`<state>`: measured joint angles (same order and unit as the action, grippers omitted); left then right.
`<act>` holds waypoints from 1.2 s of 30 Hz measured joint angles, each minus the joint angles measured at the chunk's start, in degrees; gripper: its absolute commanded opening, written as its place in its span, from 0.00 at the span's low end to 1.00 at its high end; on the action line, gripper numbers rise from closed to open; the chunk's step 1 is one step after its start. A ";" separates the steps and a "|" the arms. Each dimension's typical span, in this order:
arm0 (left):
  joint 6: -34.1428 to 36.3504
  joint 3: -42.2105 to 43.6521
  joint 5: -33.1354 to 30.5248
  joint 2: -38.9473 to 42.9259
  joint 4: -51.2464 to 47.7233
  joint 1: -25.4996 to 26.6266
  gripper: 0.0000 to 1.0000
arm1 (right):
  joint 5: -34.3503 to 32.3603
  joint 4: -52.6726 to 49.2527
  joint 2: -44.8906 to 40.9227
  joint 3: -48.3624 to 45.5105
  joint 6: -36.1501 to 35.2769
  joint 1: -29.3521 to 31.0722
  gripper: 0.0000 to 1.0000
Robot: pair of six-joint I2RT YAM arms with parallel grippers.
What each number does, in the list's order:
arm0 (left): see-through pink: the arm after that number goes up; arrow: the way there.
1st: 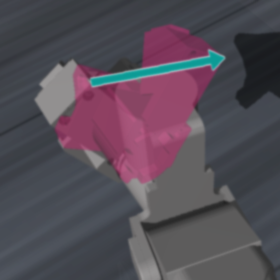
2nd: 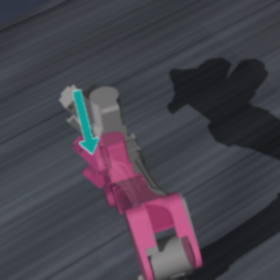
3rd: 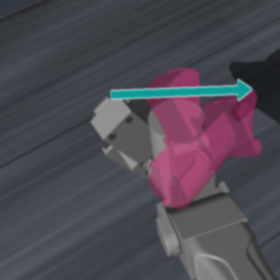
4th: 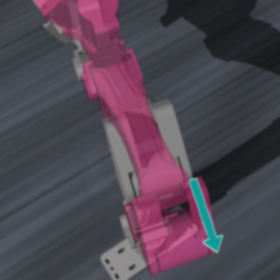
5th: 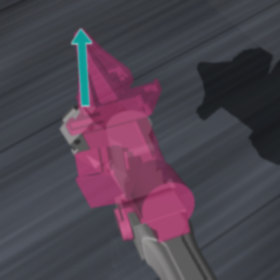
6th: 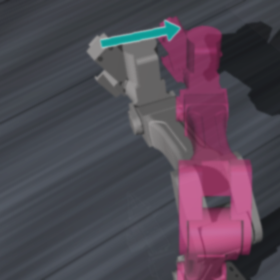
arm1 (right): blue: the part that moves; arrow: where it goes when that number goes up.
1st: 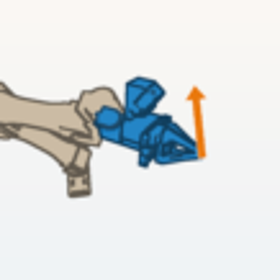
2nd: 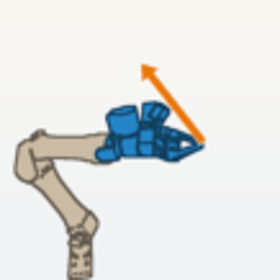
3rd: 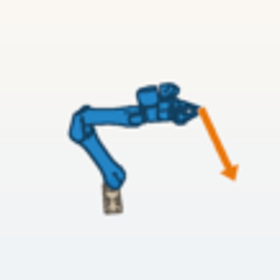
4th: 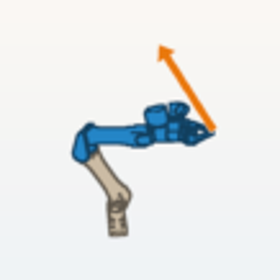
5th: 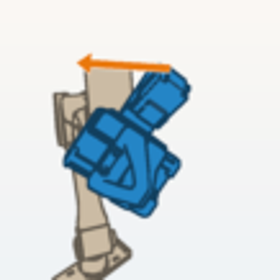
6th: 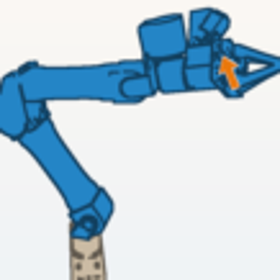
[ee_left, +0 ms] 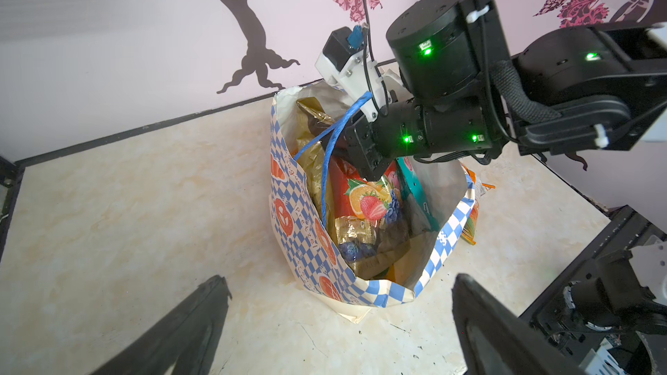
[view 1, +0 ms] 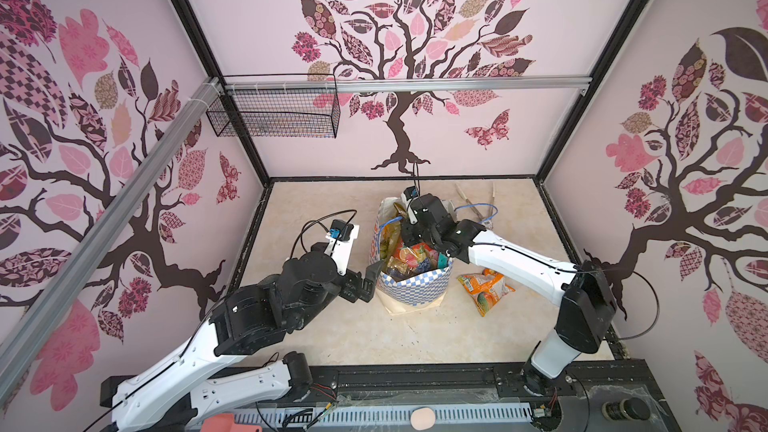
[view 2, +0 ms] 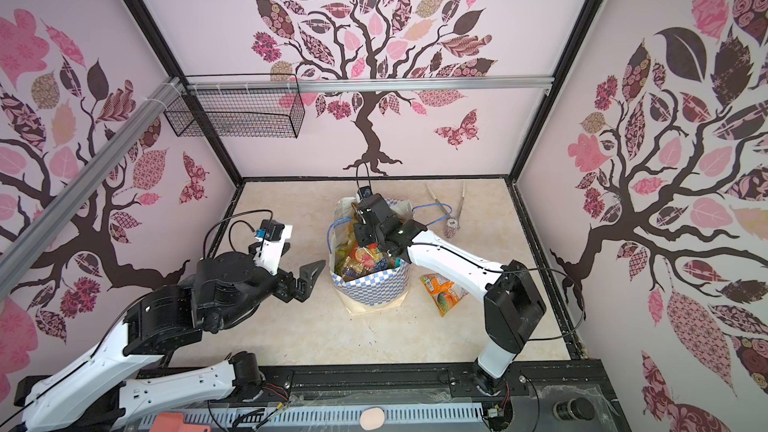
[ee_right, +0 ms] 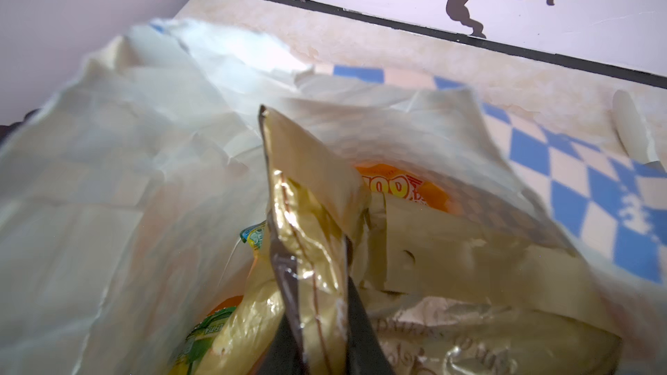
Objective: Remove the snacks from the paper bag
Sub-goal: 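Lift the red-and-gold candy bag up out of the bag with the right gripper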
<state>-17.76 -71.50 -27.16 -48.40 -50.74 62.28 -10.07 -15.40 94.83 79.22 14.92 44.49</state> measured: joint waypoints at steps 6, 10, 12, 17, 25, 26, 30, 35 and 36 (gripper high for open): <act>0.20 -0.04 2.08 -2.10 -0.11 0.00 0.98 | -0.22 -2.82 -0.63 3.96 2.12 -0.02 0.00; 0.22 -0.04 3.15 -2.80 -0.52 0.00 0.99 | -0.17 -3.50 -1.62 5.66 3.26 -0.02 0.00; 0.22 -0.04 3.45 -2.56 -0.59 0.00 0.99 | -0.17 -3.61 -2.67 5.92 3.87 -0.04 0.00; 0.22 -0.04 3.89 -1.73 -0.61 0.00 0.99 | 0.02 -4.15 -4.66 7.54 4.85 -0.04 0.00; 0.92 -0.04 7.32 -1.11 0.39 0.00 0.99 | -0.17 -5.11 -6.82 12.74 4.61 -0.04 0.00; 1.16 -0.04 8.17 -1.03 0.83 0.00 0.99 | -0.20 -5.42 -7.17 13.44 4.50 -0.04 0.00; 1.84 -0.04 12.04 -0.87 2.45 0.00 0.99 | -0.37 -6.64 -8.48 15.50 4.15 -0.04 0.00; 2.84 -0.04 17.11 -1.55 4.13 0.00 0.99 | -1.09 -8.48 -9.79 18.80 2.97 -0.04 0.00; 2.97 -0.04 18.01 -1.81 4.44 0.00 0.98 | -1.53 -9.09 -10.08 19.61 2.60 -0.04 0.00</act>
<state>-14.79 -71.55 -9.15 -50.22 -46.30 62.28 -11.60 -24.49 84.75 98.83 17.52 44.45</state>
